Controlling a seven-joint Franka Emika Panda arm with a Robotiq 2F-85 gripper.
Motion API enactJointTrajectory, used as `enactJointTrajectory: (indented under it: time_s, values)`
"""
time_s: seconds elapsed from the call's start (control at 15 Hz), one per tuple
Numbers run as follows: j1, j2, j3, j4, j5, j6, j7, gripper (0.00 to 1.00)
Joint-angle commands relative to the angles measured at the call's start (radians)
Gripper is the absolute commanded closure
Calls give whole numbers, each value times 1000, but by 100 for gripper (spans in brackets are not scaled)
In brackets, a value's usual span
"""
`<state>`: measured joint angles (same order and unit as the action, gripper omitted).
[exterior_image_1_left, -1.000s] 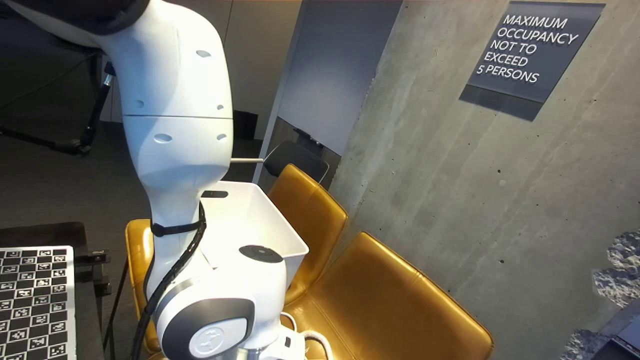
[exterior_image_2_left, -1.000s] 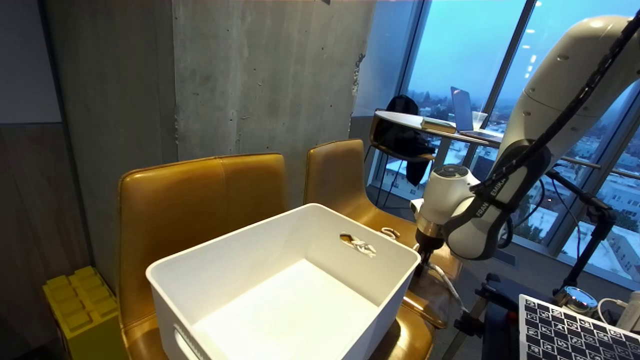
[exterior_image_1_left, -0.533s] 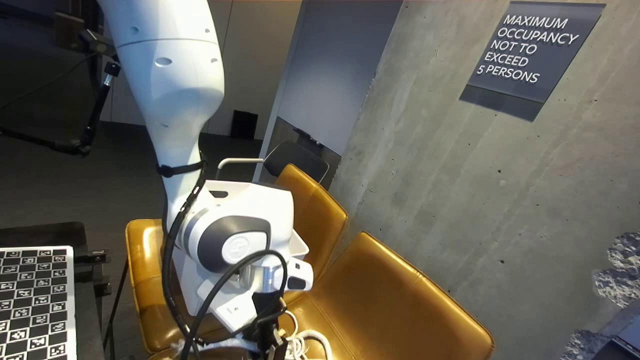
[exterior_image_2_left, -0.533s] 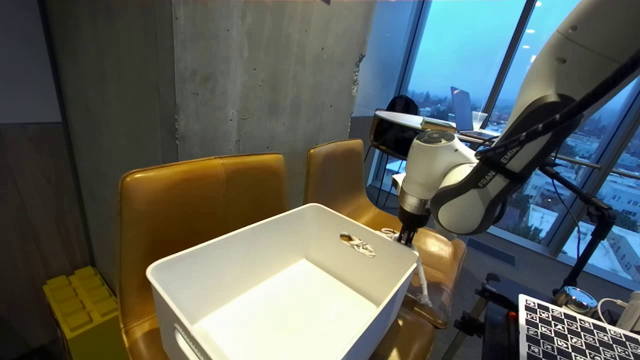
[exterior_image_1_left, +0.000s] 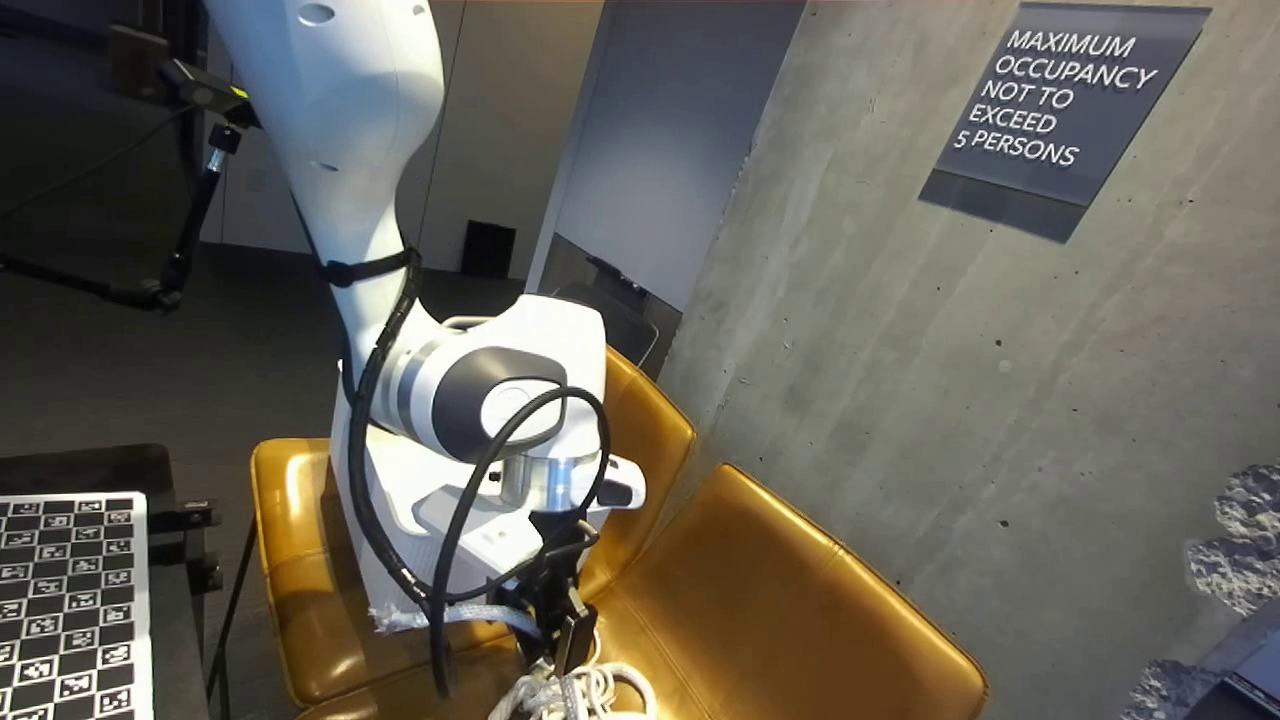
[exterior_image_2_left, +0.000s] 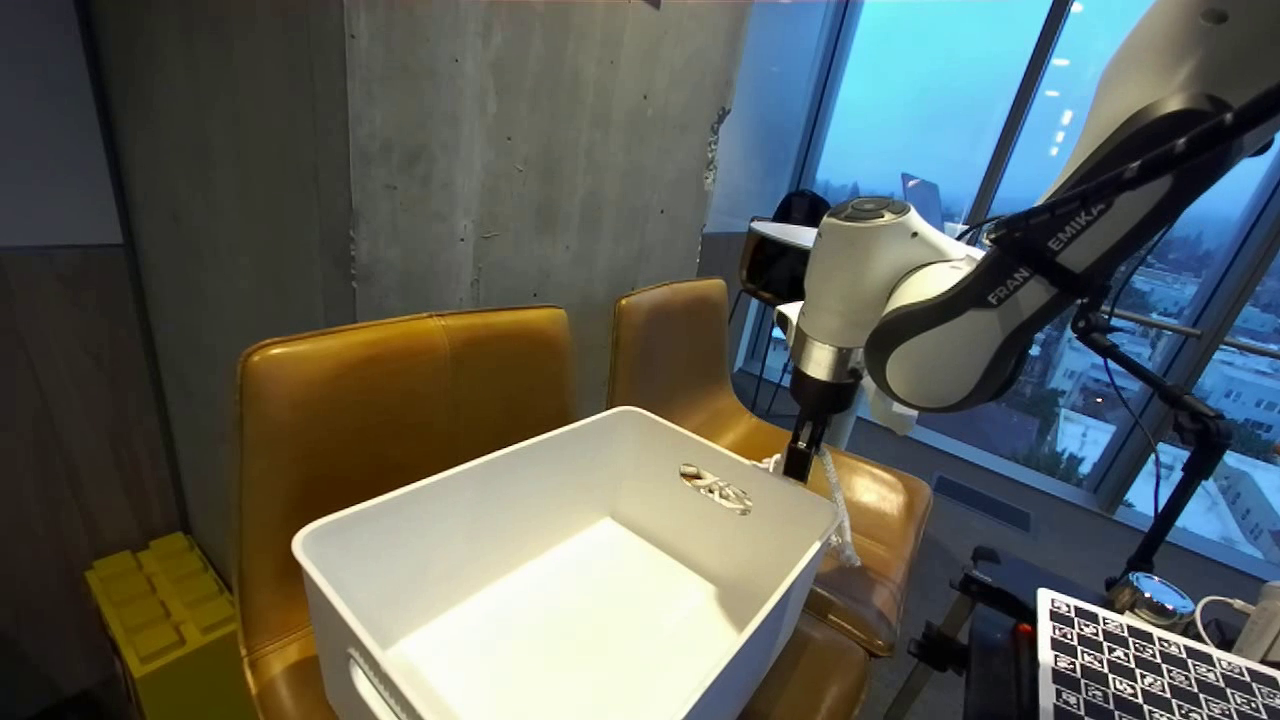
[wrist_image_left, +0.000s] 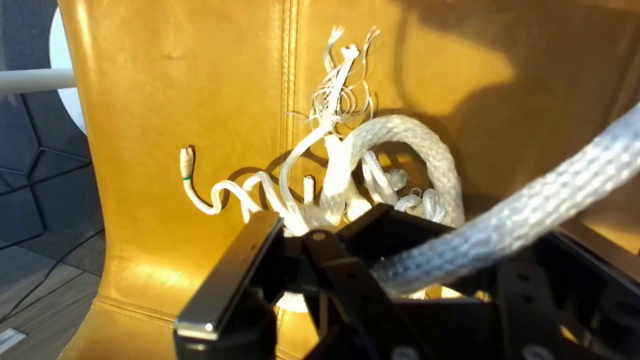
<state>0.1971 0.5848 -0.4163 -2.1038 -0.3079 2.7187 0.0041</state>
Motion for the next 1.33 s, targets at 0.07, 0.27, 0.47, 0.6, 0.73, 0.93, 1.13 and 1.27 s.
enactJointTrajectory:
  time_s: [0.07,0.27,0.47,0.6,0.73,0.93,1.13,1.27]
  values:
    - [-83,-69,54,-16,-39,-46,1,100]
    - [-113,-165,72,-26,-34,-92,-16,100]
    - [-133,-293,95,-29,-38,-133,-23,100]
    - [-143,-381,116,-22,-49,-163,-24,100]
    - [-153,-467,150,-11,-54,-221,-27,100]
    - [-177,-536,205,0,-41,-278,-37,100]
    - [-197,-571,245,8,-31,-306,-46,100]
    - [-205,-580,266,30,-31,-322,-45,100]
